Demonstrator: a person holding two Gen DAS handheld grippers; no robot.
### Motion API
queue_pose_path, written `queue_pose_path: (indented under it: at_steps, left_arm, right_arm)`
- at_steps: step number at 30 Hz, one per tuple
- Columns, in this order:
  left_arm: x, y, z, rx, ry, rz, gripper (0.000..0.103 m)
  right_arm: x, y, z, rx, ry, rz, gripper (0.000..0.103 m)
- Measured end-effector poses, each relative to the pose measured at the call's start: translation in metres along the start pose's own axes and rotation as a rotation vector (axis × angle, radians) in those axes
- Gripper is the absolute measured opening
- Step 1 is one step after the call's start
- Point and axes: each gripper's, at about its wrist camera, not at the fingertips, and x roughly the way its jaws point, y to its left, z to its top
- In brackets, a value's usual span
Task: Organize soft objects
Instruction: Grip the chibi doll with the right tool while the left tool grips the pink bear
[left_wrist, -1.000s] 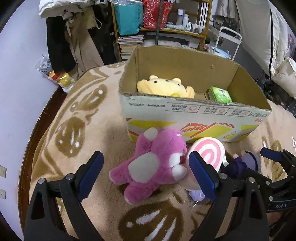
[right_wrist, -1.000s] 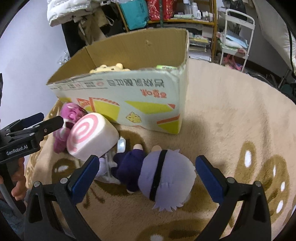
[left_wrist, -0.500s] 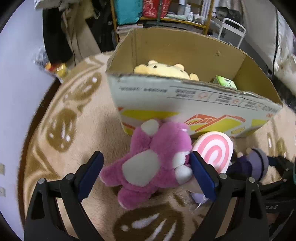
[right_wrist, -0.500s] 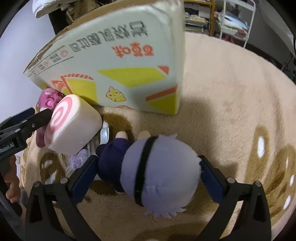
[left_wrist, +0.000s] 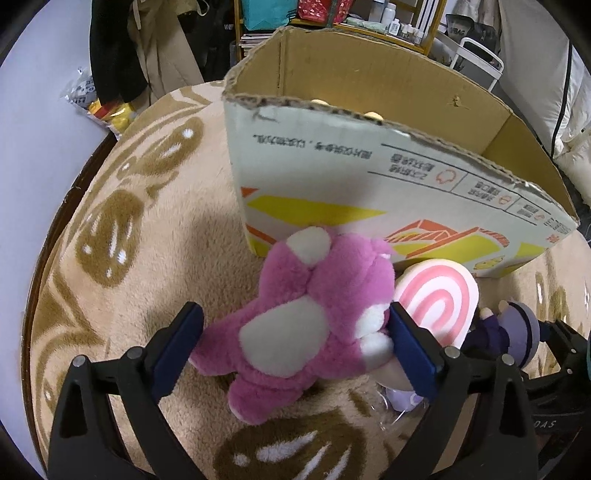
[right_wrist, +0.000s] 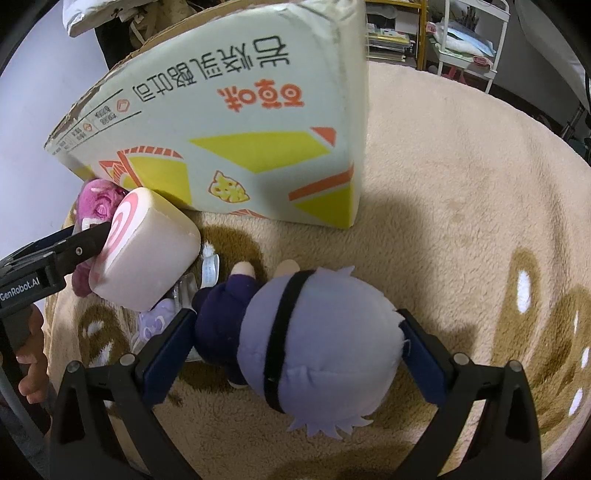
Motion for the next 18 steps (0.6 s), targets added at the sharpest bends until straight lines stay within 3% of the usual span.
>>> queue_pose_path:
  at_steps: [18]
  left_arm:
    - [0.013, 0.011, 0.001, -0.084, 0.003, -0.006, 0.098]
  right_arm:
    - [0.011, 0.002, -0.007, -0.005, 0.002, -0.006, 0.103]
